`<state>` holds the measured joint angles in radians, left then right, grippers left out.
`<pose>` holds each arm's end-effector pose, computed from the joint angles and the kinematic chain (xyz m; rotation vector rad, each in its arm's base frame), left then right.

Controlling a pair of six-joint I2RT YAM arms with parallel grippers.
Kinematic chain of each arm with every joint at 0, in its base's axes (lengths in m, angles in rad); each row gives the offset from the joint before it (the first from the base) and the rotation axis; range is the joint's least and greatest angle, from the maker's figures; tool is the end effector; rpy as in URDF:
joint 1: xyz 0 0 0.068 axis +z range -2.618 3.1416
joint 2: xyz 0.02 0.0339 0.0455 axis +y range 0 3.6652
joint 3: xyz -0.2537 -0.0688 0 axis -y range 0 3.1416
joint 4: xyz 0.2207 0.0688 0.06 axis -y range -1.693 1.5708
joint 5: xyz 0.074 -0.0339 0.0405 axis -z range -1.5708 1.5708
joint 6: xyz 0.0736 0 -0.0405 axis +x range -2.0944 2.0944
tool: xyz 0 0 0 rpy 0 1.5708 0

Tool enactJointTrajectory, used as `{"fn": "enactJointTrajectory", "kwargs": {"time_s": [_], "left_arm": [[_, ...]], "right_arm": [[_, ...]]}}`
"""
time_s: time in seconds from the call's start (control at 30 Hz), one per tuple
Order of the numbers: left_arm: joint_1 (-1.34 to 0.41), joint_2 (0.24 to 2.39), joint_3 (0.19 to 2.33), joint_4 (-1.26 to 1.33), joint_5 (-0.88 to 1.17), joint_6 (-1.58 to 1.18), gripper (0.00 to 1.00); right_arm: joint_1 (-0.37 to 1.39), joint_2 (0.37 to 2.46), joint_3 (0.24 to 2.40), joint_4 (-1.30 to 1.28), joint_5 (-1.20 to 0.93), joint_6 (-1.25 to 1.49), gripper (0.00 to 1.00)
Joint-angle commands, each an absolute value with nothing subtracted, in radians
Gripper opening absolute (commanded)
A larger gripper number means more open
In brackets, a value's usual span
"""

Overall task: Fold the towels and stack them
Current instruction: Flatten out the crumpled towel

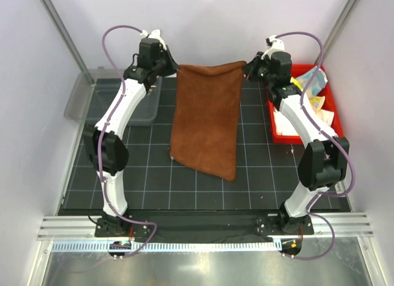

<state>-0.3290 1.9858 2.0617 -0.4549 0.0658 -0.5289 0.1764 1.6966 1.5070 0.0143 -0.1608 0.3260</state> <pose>0.4478 -0.1580 0.3677 -0.1553 1.9960 -0.6244 0.4156 0.0861 0.3569 0.0130 1.7710 0.5062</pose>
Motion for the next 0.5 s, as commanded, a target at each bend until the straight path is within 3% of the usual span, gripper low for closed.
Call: {"fn": "enactJointTrajectory", "kwargs": {"time_s": [0.0, 0.27, 0.47], "left_arm": [[-0.341, 1.902, 2.116, -0.347, 0.216, -0.508, 0.0], [-0.414, 1.478, 1.631, -0.265, 0.172, -0.453, 0.0], [-0.518, 1.192, 1.41, -0.262, 0.212, -0.508, 0.0]], "right_arm": [[0.187, 1.602, 1.6, 0.109, -0.297, 0.308, 0.01], [0.187, 1.243, 1.367, -0.032, -0.377, 0.299, 0.01], [0.189, 0.922, 1.221, -0.26, -0.472, 0.29, 0.01]]}}
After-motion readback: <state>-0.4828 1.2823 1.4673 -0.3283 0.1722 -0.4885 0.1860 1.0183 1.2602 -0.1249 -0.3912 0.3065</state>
